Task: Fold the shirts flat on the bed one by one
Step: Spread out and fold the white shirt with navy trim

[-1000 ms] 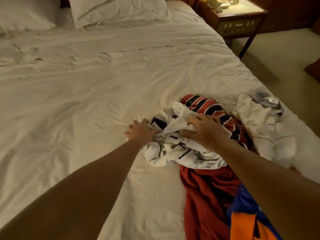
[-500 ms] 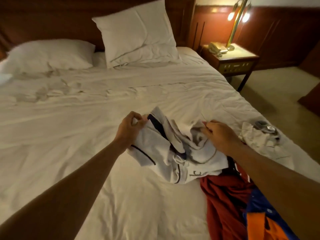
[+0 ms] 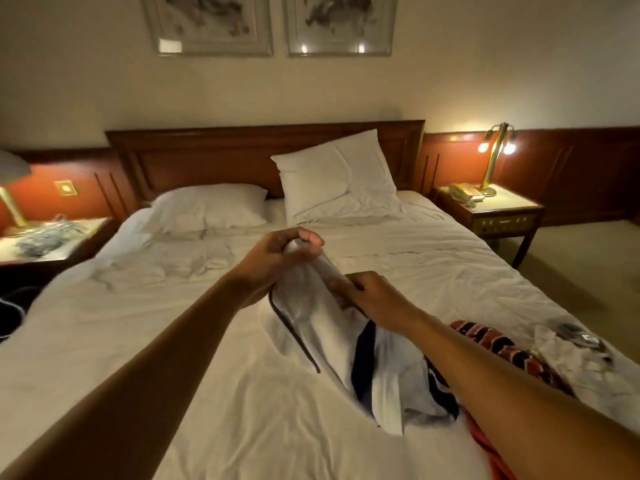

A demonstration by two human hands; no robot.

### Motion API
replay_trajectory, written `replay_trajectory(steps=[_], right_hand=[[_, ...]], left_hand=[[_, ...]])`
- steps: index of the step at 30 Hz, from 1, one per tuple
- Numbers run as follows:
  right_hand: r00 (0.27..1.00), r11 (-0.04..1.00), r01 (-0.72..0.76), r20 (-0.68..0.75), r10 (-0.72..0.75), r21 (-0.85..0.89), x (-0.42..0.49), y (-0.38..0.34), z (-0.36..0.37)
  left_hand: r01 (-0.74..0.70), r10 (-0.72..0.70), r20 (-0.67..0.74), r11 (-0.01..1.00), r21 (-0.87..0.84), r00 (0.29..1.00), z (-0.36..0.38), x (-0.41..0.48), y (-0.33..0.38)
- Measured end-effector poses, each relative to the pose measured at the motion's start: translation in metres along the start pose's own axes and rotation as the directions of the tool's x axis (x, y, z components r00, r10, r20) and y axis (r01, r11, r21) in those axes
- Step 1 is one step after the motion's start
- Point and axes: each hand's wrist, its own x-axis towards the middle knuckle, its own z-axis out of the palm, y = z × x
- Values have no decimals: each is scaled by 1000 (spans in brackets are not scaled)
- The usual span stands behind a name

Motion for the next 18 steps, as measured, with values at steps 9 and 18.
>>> replay_trajectory(steps=[9, 18], right_hand=[[925, 937, 349, -163, -344, 4, 36, -223, -20], [962, 962, 272, -7, -273, -31, 6, -238, -26]], left_hand=[[-113, 224, -100, 770, 628, 969, -165, -60, 166], [49, -13, -51, 591, 805, 999, -224, -113, 167]])
